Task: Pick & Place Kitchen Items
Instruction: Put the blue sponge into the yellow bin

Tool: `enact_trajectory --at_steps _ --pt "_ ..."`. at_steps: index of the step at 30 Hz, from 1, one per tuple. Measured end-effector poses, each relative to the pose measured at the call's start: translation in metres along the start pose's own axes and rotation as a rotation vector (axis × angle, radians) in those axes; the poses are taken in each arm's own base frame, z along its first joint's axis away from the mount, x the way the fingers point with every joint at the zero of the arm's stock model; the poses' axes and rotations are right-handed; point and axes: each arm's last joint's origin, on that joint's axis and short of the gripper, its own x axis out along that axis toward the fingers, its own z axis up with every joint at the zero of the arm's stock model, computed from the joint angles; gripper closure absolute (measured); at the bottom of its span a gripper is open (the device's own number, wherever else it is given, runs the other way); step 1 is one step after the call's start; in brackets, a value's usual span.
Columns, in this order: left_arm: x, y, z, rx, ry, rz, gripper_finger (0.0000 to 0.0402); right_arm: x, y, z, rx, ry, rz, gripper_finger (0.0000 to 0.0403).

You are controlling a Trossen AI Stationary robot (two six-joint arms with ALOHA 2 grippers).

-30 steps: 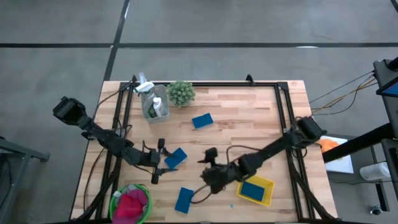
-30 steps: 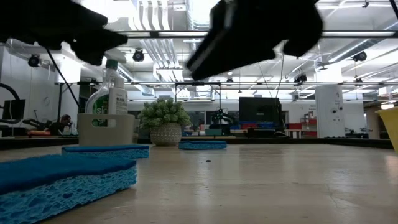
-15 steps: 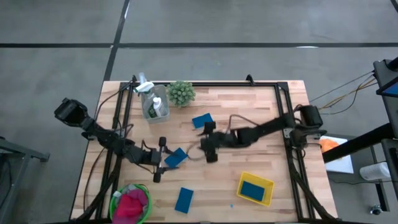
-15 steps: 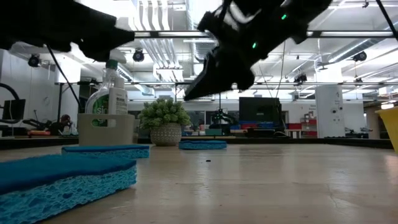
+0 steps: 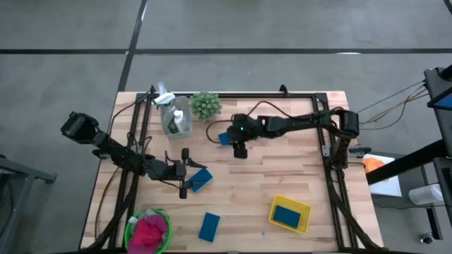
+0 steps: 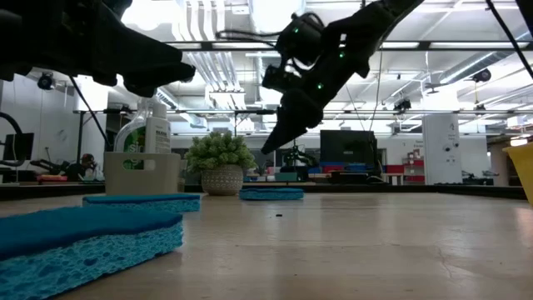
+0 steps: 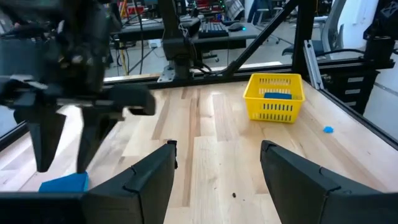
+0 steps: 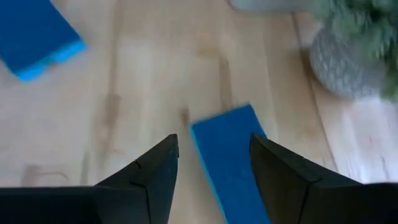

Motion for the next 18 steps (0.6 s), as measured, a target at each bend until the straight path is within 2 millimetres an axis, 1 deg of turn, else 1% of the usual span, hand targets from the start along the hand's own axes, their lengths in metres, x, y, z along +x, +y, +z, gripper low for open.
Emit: enact_trajectory --at_steps 5,12,18 --pt "0.0 0.0 -0.001 -0.006 0.006 0.0 0.0165 0.012 -0.016 -0.007 0.037 0.128 0.008 0.0213" --pt "0.0 0.0 -0.001 -0.014 0.011 -0.001 0.0165 0.034 -0.03 -0.01 0.064 0.224 -0.007 0.0214" --pt "0.0 0.0 -0.001 -0.016 0.014 -0.001 0.0165 0.054 -0.035 -0.014 0.069 0.345 -0.042 0.0214"
